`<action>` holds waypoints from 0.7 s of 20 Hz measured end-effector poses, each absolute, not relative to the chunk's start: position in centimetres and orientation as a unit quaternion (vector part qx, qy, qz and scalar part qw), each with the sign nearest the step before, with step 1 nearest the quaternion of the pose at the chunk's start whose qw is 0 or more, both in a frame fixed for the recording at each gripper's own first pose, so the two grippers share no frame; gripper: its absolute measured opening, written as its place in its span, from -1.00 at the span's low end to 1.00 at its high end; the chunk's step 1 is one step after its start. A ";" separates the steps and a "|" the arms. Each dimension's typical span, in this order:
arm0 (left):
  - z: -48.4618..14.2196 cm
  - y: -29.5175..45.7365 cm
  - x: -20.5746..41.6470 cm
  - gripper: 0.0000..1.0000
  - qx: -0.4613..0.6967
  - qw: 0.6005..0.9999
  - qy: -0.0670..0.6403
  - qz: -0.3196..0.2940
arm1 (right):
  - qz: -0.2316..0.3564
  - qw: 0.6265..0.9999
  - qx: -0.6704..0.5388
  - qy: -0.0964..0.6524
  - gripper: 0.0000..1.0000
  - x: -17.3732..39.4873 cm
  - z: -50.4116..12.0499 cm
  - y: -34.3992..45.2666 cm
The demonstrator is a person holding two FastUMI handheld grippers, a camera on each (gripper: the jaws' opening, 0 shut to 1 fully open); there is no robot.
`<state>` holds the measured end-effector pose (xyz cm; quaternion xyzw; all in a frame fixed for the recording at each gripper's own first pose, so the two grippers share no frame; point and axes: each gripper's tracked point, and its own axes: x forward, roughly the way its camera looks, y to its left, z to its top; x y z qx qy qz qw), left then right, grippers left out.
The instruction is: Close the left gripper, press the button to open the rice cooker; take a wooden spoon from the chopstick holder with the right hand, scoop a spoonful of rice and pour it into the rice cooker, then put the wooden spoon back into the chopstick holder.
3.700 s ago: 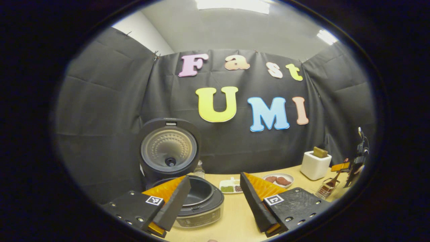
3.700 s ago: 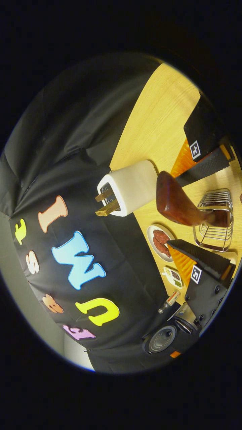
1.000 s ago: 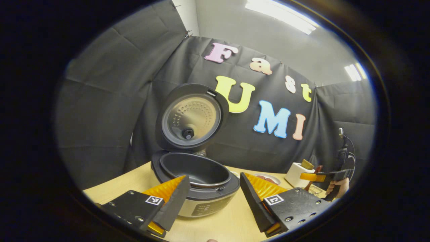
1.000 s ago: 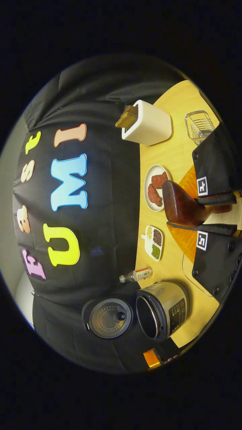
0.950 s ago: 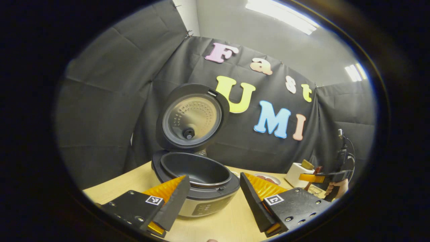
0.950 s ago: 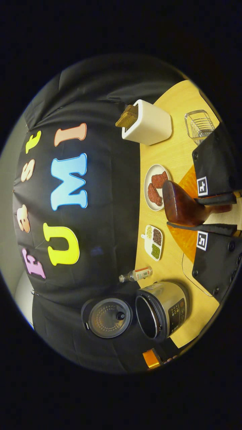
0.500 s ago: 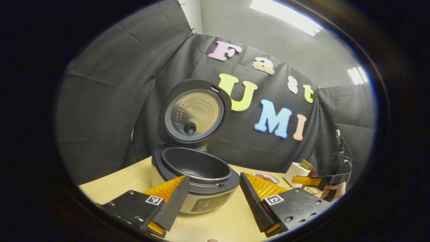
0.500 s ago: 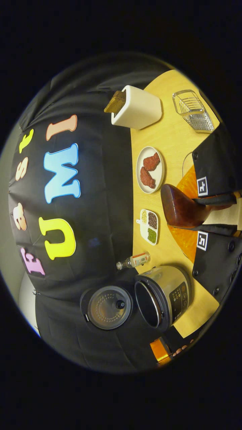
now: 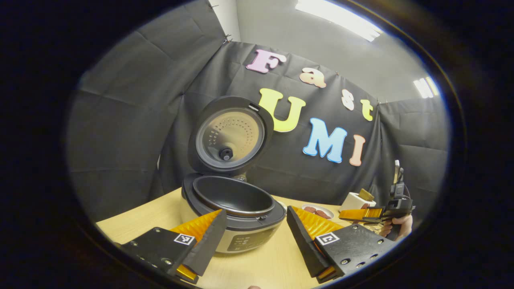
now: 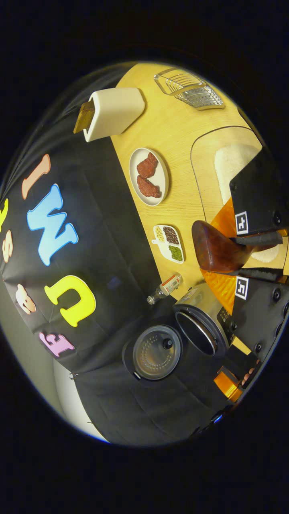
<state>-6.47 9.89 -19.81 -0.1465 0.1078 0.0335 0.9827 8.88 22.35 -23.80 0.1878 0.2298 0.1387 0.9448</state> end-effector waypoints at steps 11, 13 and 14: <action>-20.0 9.9 -6.6 0.86 -0.144 0.983 0.109 0.039 | 0.084 0.926 0.301 0.210 -0.53 9.3 -23.3 15.6; -19.9 9.8 -6.6 0.86 -0.141 0.983 0.109 0.039 | 0.076 0.919 0.331 0.200 -0.53 9.6 -22.5 14.0; -20.0 9.8 -6.5 0.86 -0.140 0.984 0.107 0.039 | 0.073 0.914 0.348 0.197 -0.53 9.6 -22.4 13.3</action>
